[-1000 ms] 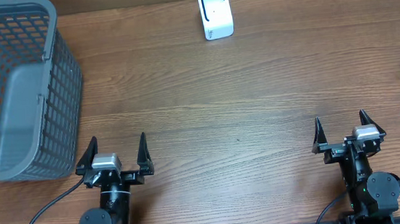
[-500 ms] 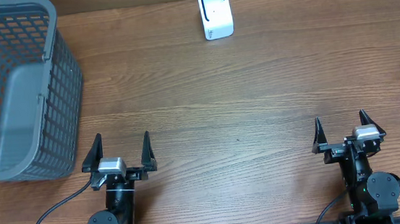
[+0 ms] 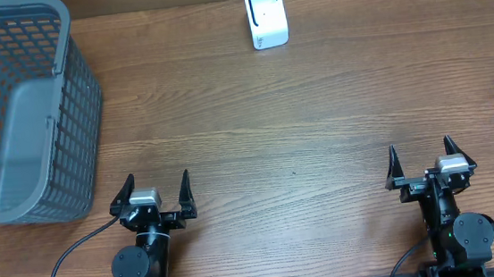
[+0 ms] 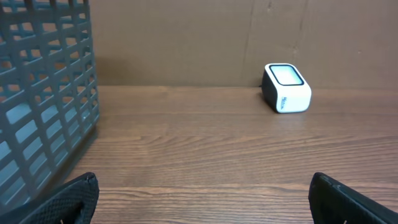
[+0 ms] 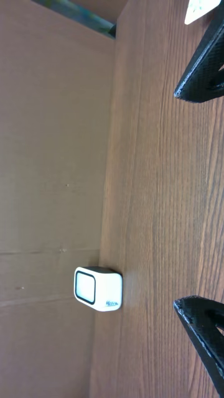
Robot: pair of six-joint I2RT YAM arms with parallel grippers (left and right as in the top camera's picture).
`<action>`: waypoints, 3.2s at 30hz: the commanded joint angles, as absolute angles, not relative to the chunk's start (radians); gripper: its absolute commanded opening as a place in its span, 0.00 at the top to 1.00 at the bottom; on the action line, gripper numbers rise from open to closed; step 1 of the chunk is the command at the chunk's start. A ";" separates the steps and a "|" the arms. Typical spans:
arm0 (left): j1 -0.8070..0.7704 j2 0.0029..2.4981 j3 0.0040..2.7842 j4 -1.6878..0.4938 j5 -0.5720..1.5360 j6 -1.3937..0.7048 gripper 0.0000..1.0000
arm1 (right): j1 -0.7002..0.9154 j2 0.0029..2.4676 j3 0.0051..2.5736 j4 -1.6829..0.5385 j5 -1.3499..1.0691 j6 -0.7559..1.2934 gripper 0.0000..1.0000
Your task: Scan the item barcode
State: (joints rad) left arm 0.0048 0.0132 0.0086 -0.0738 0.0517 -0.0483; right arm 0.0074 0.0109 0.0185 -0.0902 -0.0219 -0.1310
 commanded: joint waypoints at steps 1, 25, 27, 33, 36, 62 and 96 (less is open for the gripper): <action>0.013 0.003 0.005 -0.080 0.019 -0.028 0.00 | 0.012 0.003 0.008 -0.084 -0.020 -0.128 0.00; 0.013 0.004 0.005 -0.075 -0.044 -0.007 0.00 | 0.012 0.003 0.008 -0.084 -0.020 -0.128 0.00; 0.013 0.004 0.005 -0.074 -0.044 -0.007 0.00 | 0.012 0.003 0.008 -0.084 -0.020 -0.128 0.00; 0.013 0.004 0.005 -0.074 -0.044 -0.006 0.00 | 0.012 0.003 0.008 -0.084 -0.020 -0.128 0.00; 0.013 0.004 0.005 -0.074 -0.044 -0.007 0.00 | 0.012 0.003 0.008 -0.084 -0.020 -0.128 0.00; 0.013 0.004 0.005 -0.074 -0.044 -0.007 0.00 | 0.012 0.003 0.009 -0.084 -0.020 -0.128 0.00; 0.013 0.004 0.005 -0.074 -0.044 -0.007 0.00 | 0.012 0.003 0.008 -0.084 -0.020 -0.128 0.00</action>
State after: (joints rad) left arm 0.0048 0.0132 0.0086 -0.0761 -0.0528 -0.0250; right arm 0.0071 0.0109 0.0185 -0.0902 -0.0219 -0.1307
